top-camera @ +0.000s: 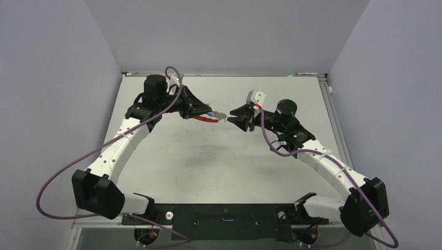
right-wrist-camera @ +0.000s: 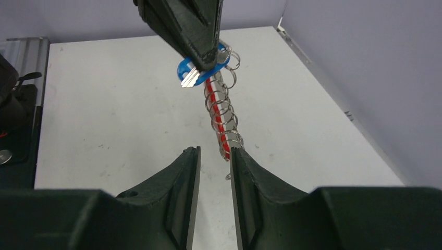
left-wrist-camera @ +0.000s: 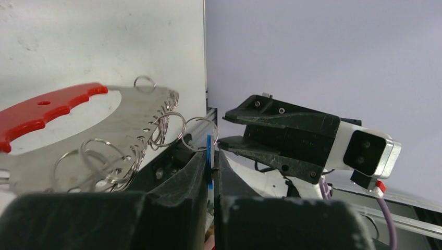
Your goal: Remove the keys from the keyring
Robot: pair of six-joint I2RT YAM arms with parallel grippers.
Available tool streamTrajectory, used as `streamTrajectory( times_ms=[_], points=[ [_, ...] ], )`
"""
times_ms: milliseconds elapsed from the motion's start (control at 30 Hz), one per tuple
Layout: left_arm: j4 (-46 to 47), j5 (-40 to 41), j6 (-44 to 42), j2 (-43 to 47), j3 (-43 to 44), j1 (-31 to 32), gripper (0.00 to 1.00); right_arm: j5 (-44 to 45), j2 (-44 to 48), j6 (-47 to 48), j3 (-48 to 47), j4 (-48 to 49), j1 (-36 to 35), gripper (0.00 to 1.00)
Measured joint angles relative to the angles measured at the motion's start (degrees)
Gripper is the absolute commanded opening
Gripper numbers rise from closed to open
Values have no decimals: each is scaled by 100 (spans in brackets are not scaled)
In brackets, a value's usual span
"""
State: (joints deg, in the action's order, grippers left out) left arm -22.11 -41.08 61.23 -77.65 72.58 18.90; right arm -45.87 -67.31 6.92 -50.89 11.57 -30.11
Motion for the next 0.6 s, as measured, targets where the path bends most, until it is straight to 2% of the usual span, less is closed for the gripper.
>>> streamTrajectory(
  times_ms=[200,400,600],
  points=[
    [415,-680,577,-136,-2,-68,0,0,-426,-133,-87,927,0,28],
    [1228,-1515,1167,-243,-114,-260,0,-109,-492,-258,-319,1064,0,31],
    [2461,-2503,2035,-846,-385,-282,0,-254,-492,-258,-728,1012,0,32]
  ],
)
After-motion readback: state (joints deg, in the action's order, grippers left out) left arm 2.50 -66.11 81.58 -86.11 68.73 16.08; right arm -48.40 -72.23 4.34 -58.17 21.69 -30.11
